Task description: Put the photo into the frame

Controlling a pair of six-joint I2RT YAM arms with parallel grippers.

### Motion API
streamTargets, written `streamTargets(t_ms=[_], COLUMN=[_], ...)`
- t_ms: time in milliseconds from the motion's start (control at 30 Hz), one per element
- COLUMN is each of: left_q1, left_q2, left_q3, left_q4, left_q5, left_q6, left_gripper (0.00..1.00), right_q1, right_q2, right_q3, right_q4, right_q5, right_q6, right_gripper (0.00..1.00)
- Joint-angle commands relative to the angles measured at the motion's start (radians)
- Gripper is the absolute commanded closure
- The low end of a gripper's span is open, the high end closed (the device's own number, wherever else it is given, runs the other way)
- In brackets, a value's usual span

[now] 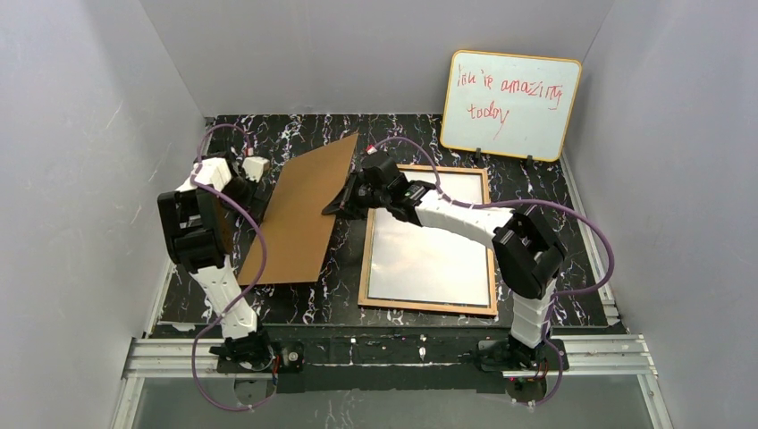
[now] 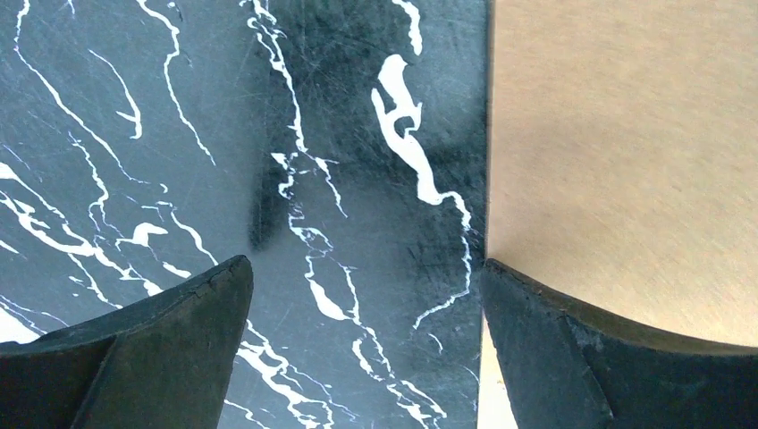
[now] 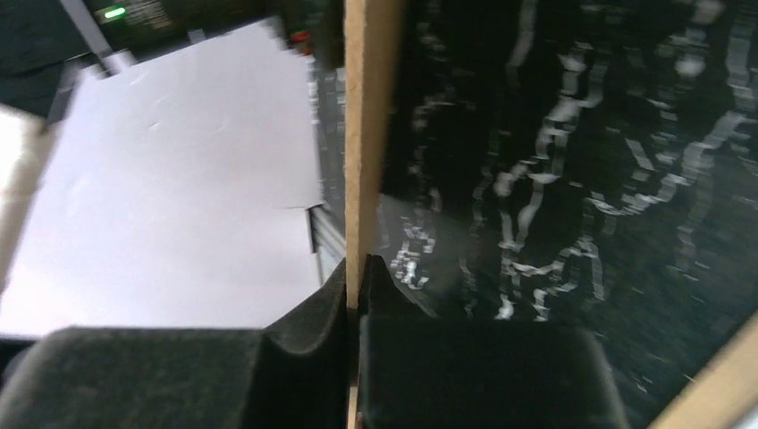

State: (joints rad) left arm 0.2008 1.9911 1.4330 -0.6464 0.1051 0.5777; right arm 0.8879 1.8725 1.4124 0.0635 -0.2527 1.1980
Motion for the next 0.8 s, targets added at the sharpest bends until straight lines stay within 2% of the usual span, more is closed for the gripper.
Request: streamTargets(t_ms=[0,133,200,367,467,633,767], left_q1=[-0.024,-0.022,-0.022,-0.023,-0.023,-0.023,-0.026], left_q2=[-0.11,-0.257,-0.394,-0.656,-0.719,-0.755,-0.832], left_q3=[0.011,0.043,0.016,-0.101,-0.085,-0.008,-0.055], left_q4=[-0.144,-0.246,-0.262,-0.228,-0.27,-0.468,-0.464], left_q5=[0.243,0.426,0.517,0.678,0.714,0.789,0.819], left_q6=[0.034,0.279,0.393,0.552,0.592,0.747,0.847], left_gripper=[0.02,0.02,0.02,0.02,0.02,0.02,0.03], right_q1=[-0.017,-0.058,-0.086,-0.16,-0.197,-0.219,-0.222], right_q2=[-0.005,0.008,0.028,0.115,0.159,0.168,0.145], right_q3=[0.068,0.095,0.14,0.284,0.351,0.4,0.366], right_q4=[-0.023,-0.028,-0.038,-0.104,-0.098,-0.05,0.011], right_q5=[0.069,0.034,0.002,-0.102,-0.179,-0.227,-0.254], right_q6=[-0.018,0.024,0.043,0.138,0.22,0.302,0.368], right_gripper=[0.99,0.99,0.99,0.99,0.99,0.99,0.99])
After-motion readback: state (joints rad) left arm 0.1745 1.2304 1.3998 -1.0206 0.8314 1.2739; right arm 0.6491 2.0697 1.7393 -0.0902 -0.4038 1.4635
